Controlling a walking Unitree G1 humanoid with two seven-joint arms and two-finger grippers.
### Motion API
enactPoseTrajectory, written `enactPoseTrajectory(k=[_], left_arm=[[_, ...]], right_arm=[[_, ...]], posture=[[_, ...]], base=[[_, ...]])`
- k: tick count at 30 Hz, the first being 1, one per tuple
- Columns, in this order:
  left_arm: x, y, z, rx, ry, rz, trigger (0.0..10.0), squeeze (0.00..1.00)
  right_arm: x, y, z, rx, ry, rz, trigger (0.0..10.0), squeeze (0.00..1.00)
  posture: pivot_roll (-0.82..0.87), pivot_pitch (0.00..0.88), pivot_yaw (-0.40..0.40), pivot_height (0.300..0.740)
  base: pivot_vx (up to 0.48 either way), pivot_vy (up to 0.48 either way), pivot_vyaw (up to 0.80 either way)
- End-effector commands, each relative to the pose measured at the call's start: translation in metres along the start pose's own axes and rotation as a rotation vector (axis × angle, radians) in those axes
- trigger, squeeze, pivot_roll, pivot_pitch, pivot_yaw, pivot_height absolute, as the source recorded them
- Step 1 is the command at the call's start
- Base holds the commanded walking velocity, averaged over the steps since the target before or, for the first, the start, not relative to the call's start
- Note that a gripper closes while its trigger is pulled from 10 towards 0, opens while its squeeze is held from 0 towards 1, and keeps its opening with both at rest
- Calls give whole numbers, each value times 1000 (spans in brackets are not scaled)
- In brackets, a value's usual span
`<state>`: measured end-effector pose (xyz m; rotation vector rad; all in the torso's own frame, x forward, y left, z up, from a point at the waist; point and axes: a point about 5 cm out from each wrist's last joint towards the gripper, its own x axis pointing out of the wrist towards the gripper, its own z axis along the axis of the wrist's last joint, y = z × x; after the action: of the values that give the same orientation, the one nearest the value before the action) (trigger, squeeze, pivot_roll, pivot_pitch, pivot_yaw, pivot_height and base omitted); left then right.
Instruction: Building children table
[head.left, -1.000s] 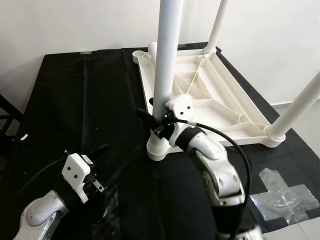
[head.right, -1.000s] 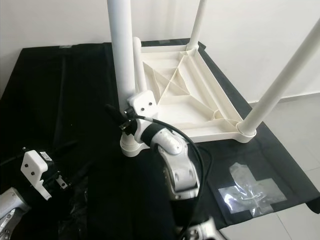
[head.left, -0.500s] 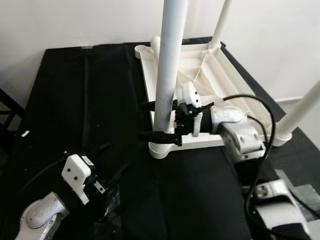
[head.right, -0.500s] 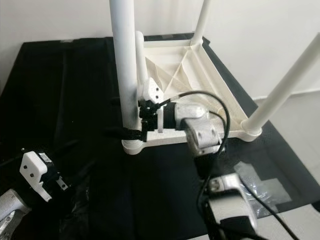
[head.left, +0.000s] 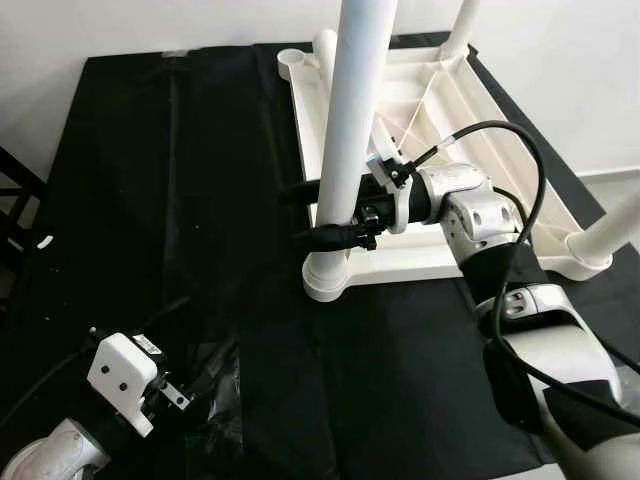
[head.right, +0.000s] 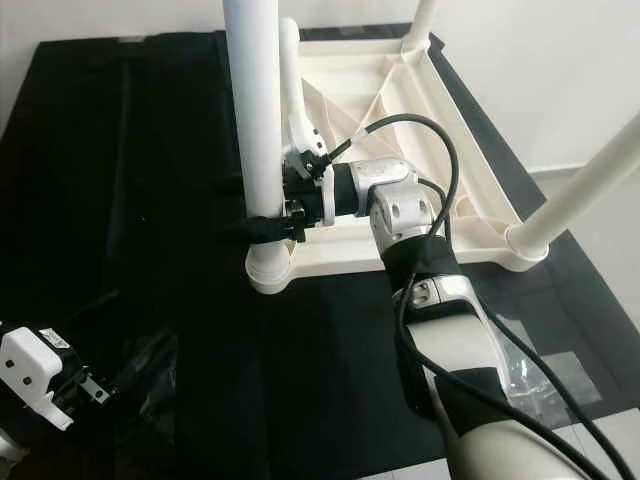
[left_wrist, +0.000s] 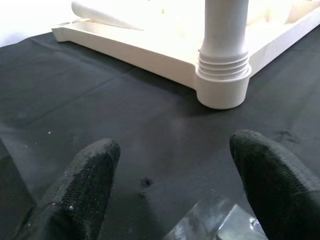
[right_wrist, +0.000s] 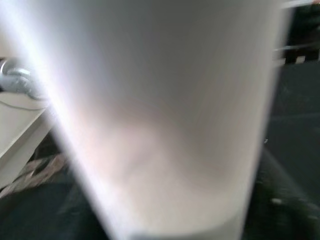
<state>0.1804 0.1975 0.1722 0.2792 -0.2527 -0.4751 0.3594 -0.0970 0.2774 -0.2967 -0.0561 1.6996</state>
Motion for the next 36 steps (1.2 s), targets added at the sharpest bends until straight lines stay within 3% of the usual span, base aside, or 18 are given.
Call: enactPoseTrajectory(k=[1, 7, 13, 14, 15, 16, 17, 18, 19, 20, 21, 22, 24, 26, 33, 34, 35, 36], left_arm=[[-4, -2, -1, -2, 30, 0, 10000, 0], [-2, -3, -1, -11, 30, 5, 10000, 0], [2, -4, -2, -32, 14, 26, 10000, 0], [4, -3, -4, -40, 8, 36, 10000, 0], [4, -3, -4, -40, 8, 36, 10000, 0], [5, -3, -4, -42, 8, 35, 10000, 0], [6, -2, -5, -42, 8, 33, 10000, 0], [6, -2, -5, -42, 8, 33, 10000, 0], [7, -2, -5, -43, 8, 32, 10000, 0], [9, -2, -6, -42, 9, 27, 10000, 0], [9, -2, -6, -42, 9, 27, 10000, 0], [10, -1, -7, -42, 9, 25, 10000, 0], [19, 3, -14, -40, 11, 21, 10000, 0], [25, 7, -20, -41, 17, 23, 10000, 0], [27, 13, -25, -50, 25, 38, 10000, 0], [27, 15, -27, -54, 27, 47, 10000, 0], [27, 16, -29, -61, 27, 52, 10000, 0], [28, 16, -29, -71, 27, 48, 10000, 0]], right_arm=[[-2, -1, 3, -17, 12, 17, 0, 0], [-3, -3, 1, -21, 23, 9, 0, 0], [-6, 5, -23, -18, 2, -143, 0, 0], [0, 18, -38, 41, -30, -306, 0, 0], [0, 18, -38, 41, -30, -306, 0, 0], [3, 23, -46, 86, -32, -414, 0, 0], [9, 28, -63, 128, 16, -687, 0, 0], [9, 28, -63, 128, 16, -687, 0, 0], [9, 32, -72, 147, 56, -881, 0, 0], [8, 46, -85, 175, 131, -1092, 0, 0], [8, 46, -85, 175, 131, -1092, 0, 0], [5, 57, -92, 188, 181, -1220, 0, 0], [37, 80, -92, 149, 158, -1095, 0, 0], [54, 84, -92, 170, 114, -1013, 0, 0], [57, 80, -92, 186, 120, -1001, 0, 0], [58, 79, -90, 184, 130, -984, 9020, 0], [64, 80, -87, 210, 110, -854, 10000, 0], [65, 80, -80, 227, 74, -788, 10000, 776]], posture=[[58, 343, -58, 740], [40, 339, -60, 740], [-11, 328, -77, 740], [-49, 321, -82, 740], [-49, 321, -82, 740], [-57, 320, -84, 740], [-73, 313, -80, 740], [-73, 313, -80, 740], [-73, 313, -80, 740], [-92, 306, -73, 740], [-92, 306, -73, 740], [-92, 306, -73, 740], [-119, 257, -34, 740], [-108, 216, -34, 740], [-103, 190, -33, 740], [-107, 181, -29, 740], [-109, 177, -26, 740], [-109, 176, -25, 740]], base=[[0, 0, 0], [0, 0, 0], [0, 0, 0], [0, 0, 0], [0, 0, 0], [0, 0, 0], [0, 0, 0], [0, 0, 0], [0, 0, 0], [0, 0, 0], [0, 0, 0], [0, 0, 0], [0, 0, 0], [0, 0, 0], [0, 0, 0], [0, 0, 0], [0, 0, 0], [0, 0, 0]])
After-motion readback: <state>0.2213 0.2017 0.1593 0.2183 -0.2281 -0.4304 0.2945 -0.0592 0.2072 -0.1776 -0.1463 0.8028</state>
